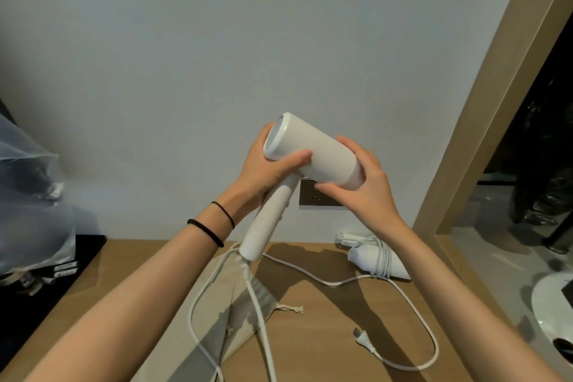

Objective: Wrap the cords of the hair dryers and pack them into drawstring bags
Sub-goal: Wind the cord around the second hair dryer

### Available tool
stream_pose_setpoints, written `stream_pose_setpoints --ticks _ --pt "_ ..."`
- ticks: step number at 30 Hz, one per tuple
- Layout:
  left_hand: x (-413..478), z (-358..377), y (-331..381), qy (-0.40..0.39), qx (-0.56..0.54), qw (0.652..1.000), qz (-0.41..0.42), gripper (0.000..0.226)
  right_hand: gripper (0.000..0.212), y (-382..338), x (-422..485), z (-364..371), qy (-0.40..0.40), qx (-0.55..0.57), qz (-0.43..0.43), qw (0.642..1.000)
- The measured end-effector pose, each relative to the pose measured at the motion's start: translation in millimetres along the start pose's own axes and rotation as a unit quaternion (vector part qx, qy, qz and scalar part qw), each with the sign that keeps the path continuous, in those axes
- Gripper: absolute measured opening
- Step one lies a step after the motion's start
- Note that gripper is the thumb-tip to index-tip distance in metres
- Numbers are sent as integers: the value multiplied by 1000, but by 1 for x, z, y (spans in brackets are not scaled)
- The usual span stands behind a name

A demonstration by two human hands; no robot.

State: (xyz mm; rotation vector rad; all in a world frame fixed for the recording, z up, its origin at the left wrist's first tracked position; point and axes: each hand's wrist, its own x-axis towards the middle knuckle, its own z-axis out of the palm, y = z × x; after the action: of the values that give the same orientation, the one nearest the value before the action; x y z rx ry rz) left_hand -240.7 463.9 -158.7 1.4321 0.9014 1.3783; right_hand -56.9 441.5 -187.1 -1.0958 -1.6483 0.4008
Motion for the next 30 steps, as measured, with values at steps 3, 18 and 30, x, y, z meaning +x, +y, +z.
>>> stream_pose_setpoints --ticks 3,18,30 --pt "1 7 -9 99 -40 994 -36 62 66 0 0 17 27 -49 36 998" --pt "8 3 -25 314 -127 938 -76 62 41 -32 -45 72 -164 -85 111 977" --pt "19 -44 -19 57 199 968 141 71 35 -16 1 13 -238 227 221 918"
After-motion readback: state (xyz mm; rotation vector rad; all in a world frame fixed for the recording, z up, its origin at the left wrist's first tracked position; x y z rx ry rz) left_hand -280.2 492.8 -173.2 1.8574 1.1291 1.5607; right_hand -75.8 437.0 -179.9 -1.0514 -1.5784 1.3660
